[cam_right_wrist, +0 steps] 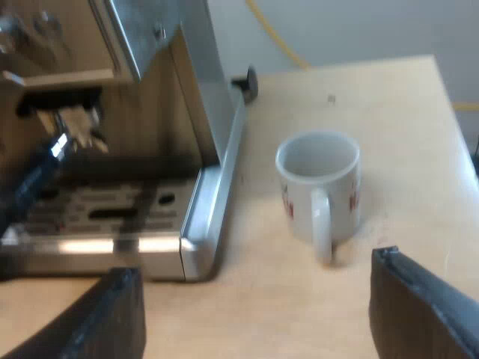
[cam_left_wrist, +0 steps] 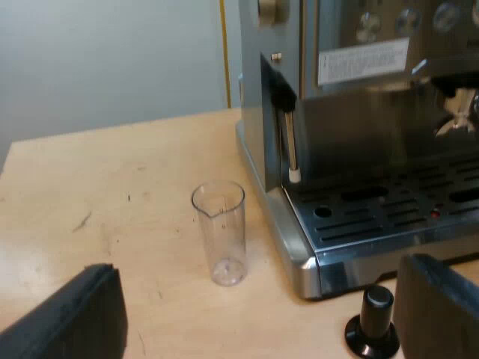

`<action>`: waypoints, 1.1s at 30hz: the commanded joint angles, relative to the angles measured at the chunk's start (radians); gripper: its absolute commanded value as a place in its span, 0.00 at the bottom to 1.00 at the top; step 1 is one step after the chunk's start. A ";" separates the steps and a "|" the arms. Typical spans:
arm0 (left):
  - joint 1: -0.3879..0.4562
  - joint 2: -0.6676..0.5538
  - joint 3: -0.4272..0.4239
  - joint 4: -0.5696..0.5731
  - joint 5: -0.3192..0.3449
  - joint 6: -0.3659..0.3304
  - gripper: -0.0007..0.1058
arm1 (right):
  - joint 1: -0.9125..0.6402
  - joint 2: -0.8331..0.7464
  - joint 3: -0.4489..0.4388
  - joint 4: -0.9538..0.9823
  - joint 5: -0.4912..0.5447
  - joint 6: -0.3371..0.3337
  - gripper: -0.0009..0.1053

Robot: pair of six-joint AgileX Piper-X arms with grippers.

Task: Pour the beans into the coffee machine

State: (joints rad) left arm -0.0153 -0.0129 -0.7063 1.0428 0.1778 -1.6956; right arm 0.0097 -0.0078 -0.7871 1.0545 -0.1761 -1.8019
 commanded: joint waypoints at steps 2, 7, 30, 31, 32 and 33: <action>-0.005 -0.036 0.059 -0.012 -0.009 -0.006 0.78 | -0.006 -0.047 0.051 -0.025 -0.015 -0.003 0.61; -0.005 -0.036 0.116 -0.019 -0.009 -0.006 0.78 | -0.006 -0.047 0.106 -0.026 -0.015 -0.003 0.61; -0.005 -0.036 0.178 0.000 -0.009 -0.006 0.78 | -0.006 -0.047 0.191 -0.024 -0.015 -0.003 0.61; -0.005 -0.036 0.178 0.000 -0.009 -0.006 0.78 | -0.006 -0.047 0.195 -0.024 -0.015 -0.003 0.61; -0.005 -0.036 0.178 0.000 -0.009 -0.006 0.78 | -0.006 -0.047 0.200 -0.023 -0.015 -0.003 0.61; -0.005 -0.036 0.178 0.000 -0.009 -0.006 0.78 | -0.006 -0.047 0.208 -0.019 -0.015 -0.003 0.61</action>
State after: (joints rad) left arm -0.0153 -0.0129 -0.5267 1.0464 0.1752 -1.6953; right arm 0.0097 -0.0060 -0.5789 1.0358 -0.1818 -1.8019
